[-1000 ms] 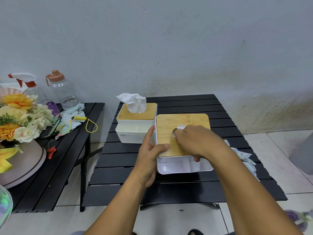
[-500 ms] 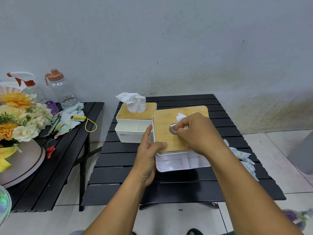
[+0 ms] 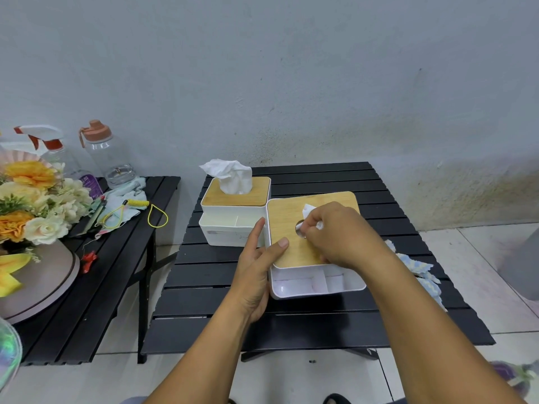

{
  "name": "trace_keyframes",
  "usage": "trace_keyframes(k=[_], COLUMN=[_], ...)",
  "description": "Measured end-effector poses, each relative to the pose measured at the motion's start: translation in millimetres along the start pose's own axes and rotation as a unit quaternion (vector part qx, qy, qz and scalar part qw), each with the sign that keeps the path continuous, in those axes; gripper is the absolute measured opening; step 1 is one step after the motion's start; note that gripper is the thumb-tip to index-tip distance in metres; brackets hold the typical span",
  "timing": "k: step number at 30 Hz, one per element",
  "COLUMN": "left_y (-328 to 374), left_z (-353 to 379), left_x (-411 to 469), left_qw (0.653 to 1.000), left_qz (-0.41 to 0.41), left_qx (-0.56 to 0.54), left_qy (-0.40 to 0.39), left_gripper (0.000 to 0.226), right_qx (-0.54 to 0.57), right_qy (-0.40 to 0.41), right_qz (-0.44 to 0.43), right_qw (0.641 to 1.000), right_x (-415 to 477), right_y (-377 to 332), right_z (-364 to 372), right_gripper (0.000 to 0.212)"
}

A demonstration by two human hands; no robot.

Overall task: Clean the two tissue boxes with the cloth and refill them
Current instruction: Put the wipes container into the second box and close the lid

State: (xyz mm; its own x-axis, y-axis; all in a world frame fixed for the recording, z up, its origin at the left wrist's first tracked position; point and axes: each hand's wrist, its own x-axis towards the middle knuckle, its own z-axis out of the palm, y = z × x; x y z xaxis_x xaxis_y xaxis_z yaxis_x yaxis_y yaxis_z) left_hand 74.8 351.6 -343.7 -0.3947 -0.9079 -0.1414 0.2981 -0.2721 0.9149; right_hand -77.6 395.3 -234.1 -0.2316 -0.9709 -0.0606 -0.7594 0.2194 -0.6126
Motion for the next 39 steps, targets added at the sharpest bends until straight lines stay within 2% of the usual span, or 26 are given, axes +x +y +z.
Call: trace_keyframes(k=[6, 10, 15, 18, 22, 28, 35, 39], left_y=[2.2, 1.5, 2.8, 2.8, 2.8, 2.3, 3.1, 3.7], left_z=[0.4, -0.7, -0.3, 0.8, 1.1, 2.9, -2.6, -2.9], left_x=[-0.1, 0.3, -1.7, -2.7, -1.2, -3.8, 1.2, 2.0], left_qw=[1.0, 1.0, 1.0, 1.0, 0.999, 0.999, 1.0, 1.0], left_qz=[0.007, 0.017, 0.02, 0.021, 0.024, 0.028, 0.014, 0.011], left_qx=[0.007, 0.006, 0.011, 0.019, 0.023, 0.022, 0.009, 0.012], left_qy=[-0.001, 0.005, -0.003, -0.005, -0.005, -0.014, -0.001, 0.0], left_gripper=[0.091, 0.092, 0.1, 0.099, 0.086, 0.095, 0.095, 0.093], right_qx=[0.028, -0.07, -0.129, -0.165, -0.174, -0.131, -0.035, -0.046], right_qy=[-0.019, -0.058, -0.099, -0.096, -0.07, -0.083, -0.079, -0.062], right_qz=[0.012, 0.003, -0.001, 0.001, 0.0, 0.026, -0.005, -0.003], right_qw=[0.999, 0.996, 0.987, 0.982, 0.982, 0.988, 0.996, 0.997], right_x=[0.0, -2.4, -2.7, -3.4, -4.8, -7.1, -3.2, -7.9], right_y=[-1.1, -5.7, -7.0, -6.7, -9.6, -13.2, -1.4, -0.4], right_z=[-2.2, 2.8, 2.4, 4.1, 6.9, 4.3, -1.4, -15.2], right_gripper=[0.024, 0.038, 0.033, 0.036, 0.036, 0.039, 0.029, 0.028])
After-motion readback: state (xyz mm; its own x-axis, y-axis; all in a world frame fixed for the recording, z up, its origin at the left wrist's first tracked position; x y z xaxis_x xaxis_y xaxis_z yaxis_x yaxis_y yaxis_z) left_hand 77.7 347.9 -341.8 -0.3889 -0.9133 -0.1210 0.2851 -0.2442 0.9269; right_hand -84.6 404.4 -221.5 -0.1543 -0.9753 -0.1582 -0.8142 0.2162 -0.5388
